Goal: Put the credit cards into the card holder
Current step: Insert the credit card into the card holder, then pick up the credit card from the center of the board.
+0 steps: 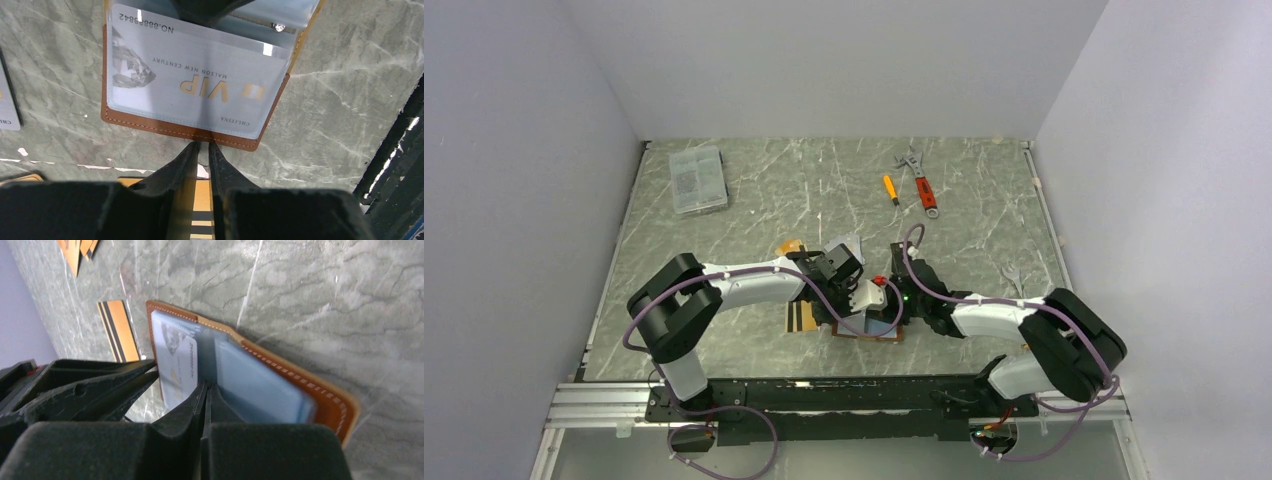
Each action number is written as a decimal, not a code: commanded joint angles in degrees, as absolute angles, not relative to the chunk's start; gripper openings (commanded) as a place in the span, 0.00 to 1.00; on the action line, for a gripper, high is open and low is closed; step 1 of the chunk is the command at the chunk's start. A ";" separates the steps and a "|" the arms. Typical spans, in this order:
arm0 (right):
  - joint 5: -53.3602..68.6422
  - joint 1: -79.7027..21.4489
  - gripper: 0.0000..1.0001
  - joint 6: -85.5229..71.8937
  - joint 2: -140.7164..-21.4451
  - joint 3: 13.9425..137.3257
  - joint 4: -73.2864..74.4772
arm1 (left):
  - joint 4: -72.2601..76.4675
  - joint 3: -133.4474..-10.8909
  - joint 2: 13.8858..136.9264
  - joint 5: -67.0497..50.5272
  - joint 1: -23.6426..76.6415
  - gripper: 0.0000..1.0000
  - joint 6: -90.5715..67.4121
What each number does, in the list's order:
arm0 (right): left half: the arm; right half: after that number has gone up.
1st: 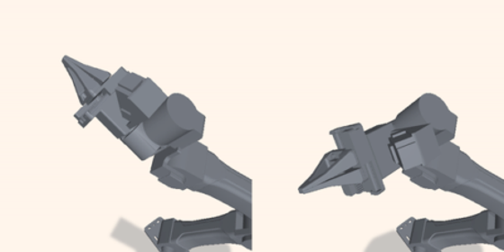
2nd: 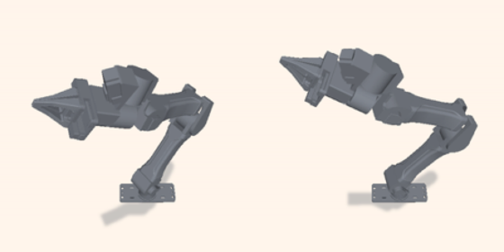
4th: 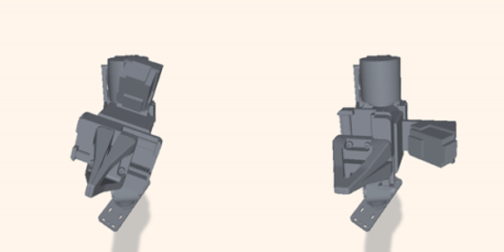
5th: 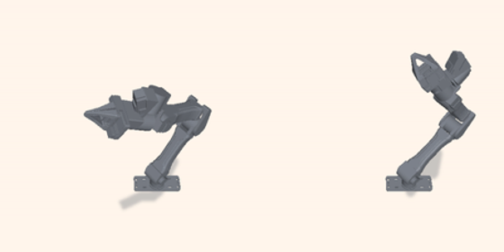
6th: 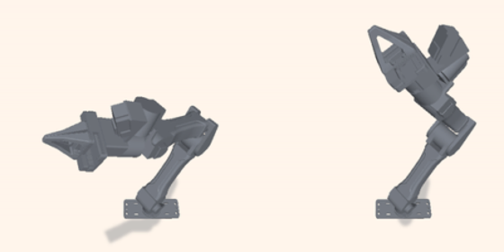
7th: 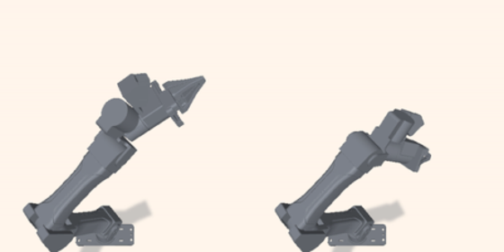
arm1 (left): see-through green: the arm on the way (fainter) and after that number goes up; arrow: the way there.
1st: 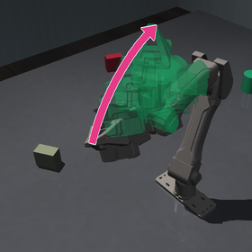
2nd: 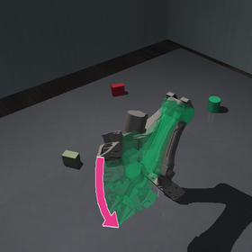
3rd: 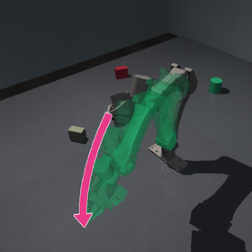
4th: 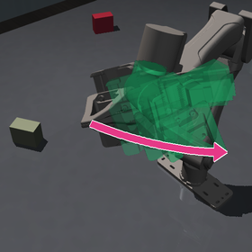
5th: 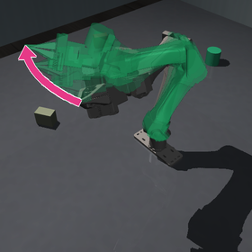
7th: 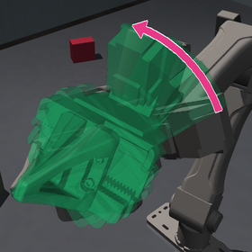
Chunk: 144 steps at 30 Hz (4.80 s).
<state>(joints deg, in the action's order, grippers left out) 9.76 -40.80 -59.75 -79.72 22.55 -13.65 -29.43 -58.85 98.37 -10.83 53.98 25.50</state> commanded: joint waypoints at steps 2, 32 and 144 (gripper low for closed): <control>10.65 -37.90 0.16 -57.75 -71.25 23.10 -6.90 | -27.72 -62.61 95.59 -9.30 53.25 0.22 27.57; 6.83 -14.31 0.66 -39.49 -79.72 45.41 10.95 | -39.67 -82.13 99.02 -13.28 44.32 0.40 21.54; 27.75 -1.81 0.35 -48.47 -95.03 28.83 -17.63 | -25.40 -108.54 131.42 -19.85 47.88 0.68 23.56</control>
<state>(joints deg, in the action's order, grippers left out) 30.61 -2.00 -49.93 -94.52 31.16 -19.84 -24.23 -108.38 133.51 -14.20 48.23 26.17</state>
